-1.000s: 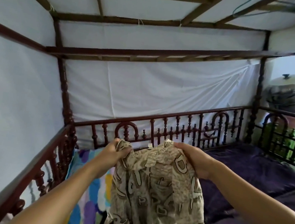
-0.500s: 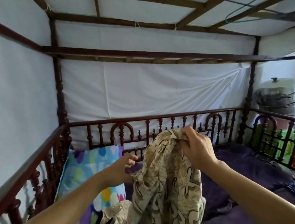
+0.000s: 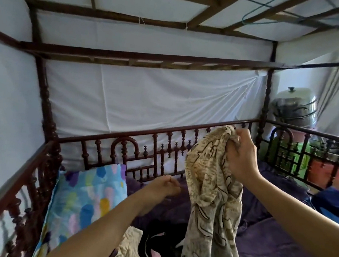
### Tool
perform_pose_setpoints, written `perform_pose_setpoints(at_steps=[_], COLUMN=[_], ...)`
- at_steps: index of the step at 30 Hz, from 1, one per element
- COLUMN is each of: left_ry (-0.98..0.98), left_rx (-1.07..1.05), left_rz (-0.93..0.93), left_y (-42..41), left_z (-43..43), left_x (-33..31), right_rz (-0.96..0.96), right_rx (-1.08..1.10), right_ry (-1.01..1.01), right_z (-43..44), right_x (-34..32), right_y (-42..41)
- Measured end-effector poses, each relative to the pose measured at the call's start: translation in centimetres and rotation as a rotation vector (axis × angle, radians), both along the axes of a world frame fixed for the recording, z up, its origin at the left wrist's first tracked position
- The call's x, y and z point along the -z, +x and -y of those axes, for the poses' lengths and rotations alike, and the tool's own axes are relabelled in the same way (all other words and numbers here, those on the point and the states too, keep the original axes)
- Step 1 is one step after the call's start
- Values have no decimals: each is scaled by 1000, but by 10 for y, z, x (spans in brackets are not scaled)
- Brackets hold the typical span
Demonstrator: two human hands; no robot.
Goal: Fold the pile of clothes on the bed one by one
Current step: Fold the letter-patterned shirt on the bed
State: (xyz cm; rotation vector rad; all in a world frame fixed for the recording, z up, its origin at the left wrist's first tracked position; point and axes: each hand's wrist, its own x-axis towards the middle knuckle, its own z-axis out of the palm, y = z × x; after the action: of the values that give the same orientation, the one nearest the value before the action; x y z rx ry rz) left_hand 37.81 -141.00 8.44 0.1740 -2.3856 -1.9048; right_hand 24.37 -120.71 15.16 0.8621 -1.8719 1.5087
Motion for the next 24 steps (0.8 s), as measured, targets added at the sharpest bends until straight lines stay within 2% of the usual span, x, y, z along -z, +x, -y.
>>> perform_pose_setpoints(at_steps=[3,5,12,14,16,18,21,24], left_ry=[14,-48,-88,-158,-277,-393,-652,-952], left_rx=[291,355,15,-198,-455,-594,-625,-615], left_rz=[115,122,-126,-194,-263,-408,-644,-631], left_y=[-2,-4,-23,-23,-20,-13,0,11], left_z=[-13,-28,-32,-11,15,34,48,52], left_x=[6,16,30,19,4,-14,-38,-53], right_rz=[71,99,121,110,55,-12,-83,-131], right_rx=[73,88,70,61,76,160,240,271], right_ry=[-27,-48,-32,33,165,361,552,605], right_z=[-3,0,-4,-16,-31,-42,-46,-44], right_x=[4,6,7,9,12,16,22,25], right_y=[-5,-4,-5,-11,-17,-20,-22,-24])
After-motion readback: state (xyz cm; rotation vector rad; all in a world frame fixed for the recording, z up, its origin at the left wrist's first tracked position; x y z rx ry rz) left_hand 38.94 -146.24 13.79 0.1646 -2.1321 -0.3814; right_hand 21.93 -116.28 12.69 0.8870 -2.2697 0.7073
